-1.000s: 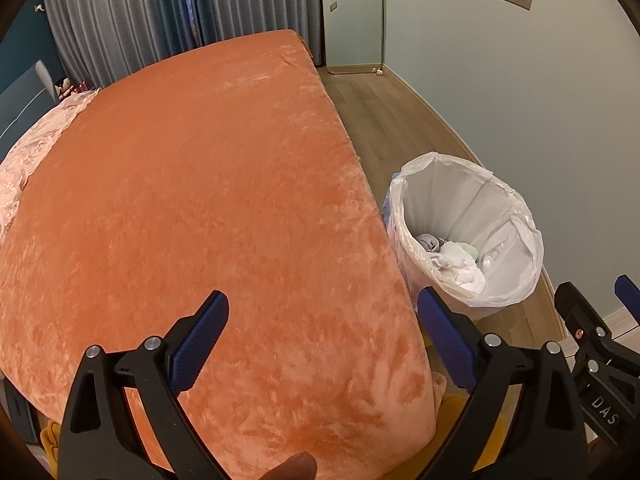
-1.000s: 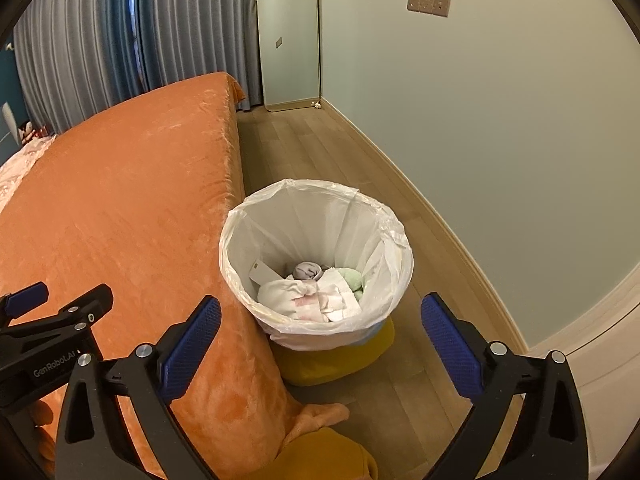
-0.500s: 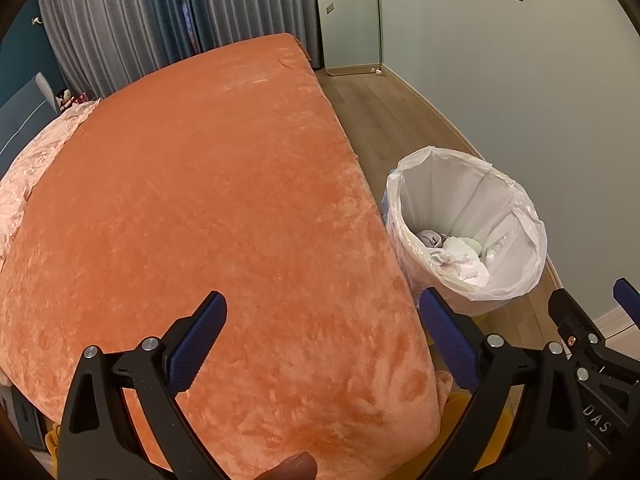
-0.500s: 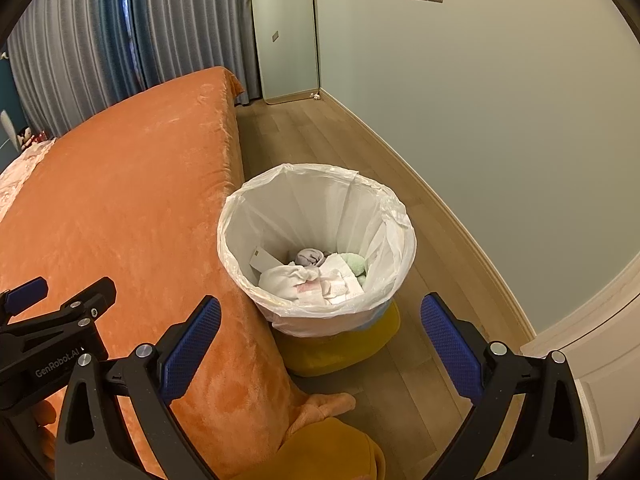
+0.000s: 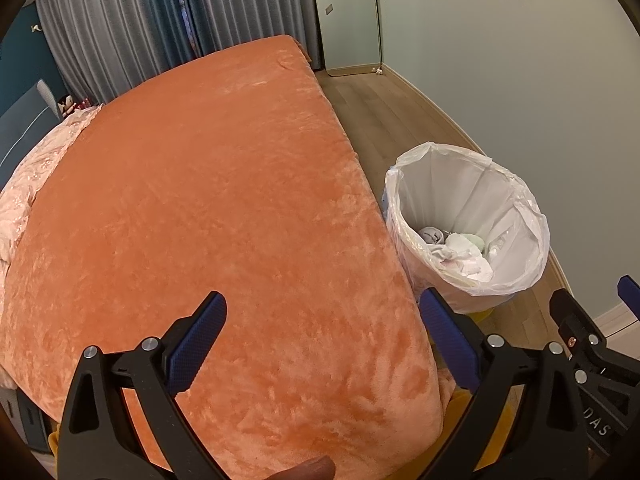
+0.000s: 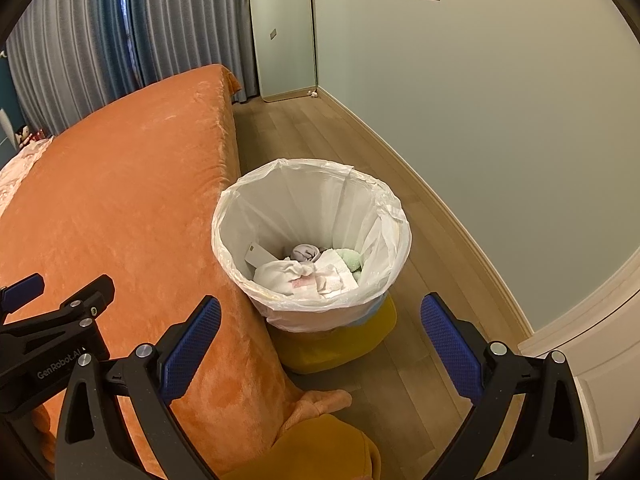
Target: Collect trash
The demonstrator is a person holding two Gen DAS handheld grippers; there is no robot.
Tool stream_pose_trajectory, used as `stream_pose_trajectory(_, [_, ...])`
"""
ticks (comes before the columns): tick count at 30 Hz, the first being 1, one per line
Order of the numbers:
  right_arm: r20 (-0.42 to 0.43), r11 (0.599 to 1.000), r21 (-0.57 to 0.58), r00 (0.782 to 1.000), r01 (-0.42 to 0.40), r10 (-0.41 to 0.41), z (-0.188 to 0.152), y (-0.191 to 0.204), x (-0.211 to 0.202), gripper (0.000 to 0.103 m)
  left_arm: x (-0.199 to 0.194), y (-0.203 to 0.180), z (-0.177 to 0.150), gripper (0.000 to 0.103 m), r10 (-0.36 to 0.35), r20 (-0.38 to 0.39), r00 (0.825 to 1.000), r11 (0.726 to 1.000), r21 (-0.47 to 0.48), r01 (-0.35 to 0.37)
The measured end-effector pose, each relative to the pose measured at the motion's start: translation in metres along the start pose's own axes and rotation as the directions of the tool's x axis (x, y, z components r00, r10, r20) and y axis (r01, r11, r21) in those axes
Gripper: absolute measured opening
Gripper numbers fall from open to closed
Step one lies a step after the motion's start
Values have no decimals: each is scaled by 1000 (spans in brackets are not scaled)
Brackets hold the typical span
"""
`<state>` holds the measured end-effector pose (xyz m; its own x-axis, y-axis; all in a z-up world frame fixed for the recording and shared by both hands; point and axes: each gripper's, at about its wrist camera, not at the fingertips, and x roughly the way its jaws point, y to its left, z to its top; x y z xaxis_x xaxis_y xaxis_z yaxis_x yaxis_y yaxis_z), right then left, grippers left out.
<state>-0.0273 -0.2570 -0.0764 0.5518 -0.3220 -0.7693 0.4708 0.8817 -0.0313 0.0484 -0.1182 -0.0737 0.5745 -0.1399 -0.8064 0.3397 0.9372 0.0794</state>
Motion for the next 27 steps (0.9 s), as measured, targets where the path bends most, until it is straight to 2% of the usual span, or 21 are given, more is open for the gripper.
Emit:
stream_pose_trajectory(19, [-6,999,-11,999,38,-38,-3,-6,-1,96,5,-6,0,93,-28,-42,999,999,-28,27])
stream_pose_trajectory(27, [-9,999,-3,999,44,-44,-3,-10,-1,96,6,-11,1,93,-18,-44,999,1000,-17,18])
